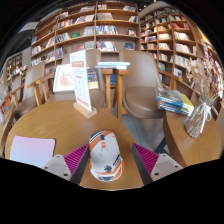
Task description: Arrange mouse
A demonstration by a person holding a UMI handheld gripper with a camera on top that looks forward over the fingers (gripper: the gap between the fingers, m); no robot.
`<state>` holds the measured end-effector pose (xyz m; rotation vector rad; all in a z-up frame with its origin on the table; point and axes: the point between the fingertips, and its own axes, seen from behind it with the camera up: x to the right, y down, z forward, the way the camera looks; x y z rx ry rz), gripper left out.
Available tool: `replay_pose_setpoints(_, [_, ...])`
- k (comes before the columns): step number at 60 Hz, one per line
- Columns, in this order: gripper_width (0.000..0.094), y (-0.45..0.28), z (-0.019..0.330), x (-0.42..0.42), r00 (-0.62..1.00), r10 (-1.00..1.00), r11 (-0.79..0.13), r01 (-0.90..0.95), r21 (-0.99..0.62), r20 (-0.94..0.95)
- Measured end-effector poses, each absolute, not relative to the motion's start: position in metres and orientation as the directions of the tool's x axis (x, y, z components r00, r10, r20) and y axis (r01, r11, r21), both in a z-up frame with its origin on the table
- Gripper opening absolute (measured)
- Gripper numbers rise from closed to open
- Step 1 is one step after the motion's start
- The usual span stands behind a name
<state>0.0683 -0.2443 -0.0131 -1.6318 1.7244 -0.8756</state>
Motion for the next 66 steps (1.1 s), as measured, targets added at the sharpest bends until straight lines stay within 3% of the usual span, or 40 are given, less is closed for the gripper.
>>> replay_pose_setpoints(8, [0.0819, -0.244, -0.013, 0.075, -0.064, -0.998, 0.027, -0.6, -0.799, 0.014])
replay_pose_setpoints(10, [0.0736, -0.242, -0.013, 0.076, -0.056, -0.998, 0.023, -0.6, -0.8, 0.013])
replay_pose_setpoints(12, [0.048, -0.24, -0.013, 0.077, -0.053, -0.998, 0.018, -0.599, -0.801, 0.017])
replay_pose_setpoints(16, [0.0447, -0.251, -0.013, 0.074, -0.116, -0.993, 0.048, -0.611, -0.79, 0.029])
replay_pose_setpoints(24, [0.044, -0.232, 0.017, 0.058, -0.126, -0.992, 0.092, -0.6, -0.795, -0.02])
replay_pose_setpoints(33, [0.0439, -0.174, 0.072, 0.041, -0.071, -0.997, 0.054, -0.556, -0.829, -0.018])
replay_pose_setpoints(40, [0.044, -0.105, 0.092, 0.03, -0.007, -0.999, 0.038, -0.54, -0.841, -0.04])
replay_pose_setpoints(45, [0.0439, -0.057, 0.084, 0.023, 0.031, -0.999, 0.011, -0.55, -0.835, -0.034])
replay_pose_setpoints(54, [0.0437, 0.012, 0.037, 0.012, 0.088, -0.995, -0.007, -0.599, -0.8, -0.057])
replay_pose_setpoints(66, [0.0472, 0.028, -0.007, 0.002, 0.058, -0.998, -0.006, -0.626, -0.779, -0.039])
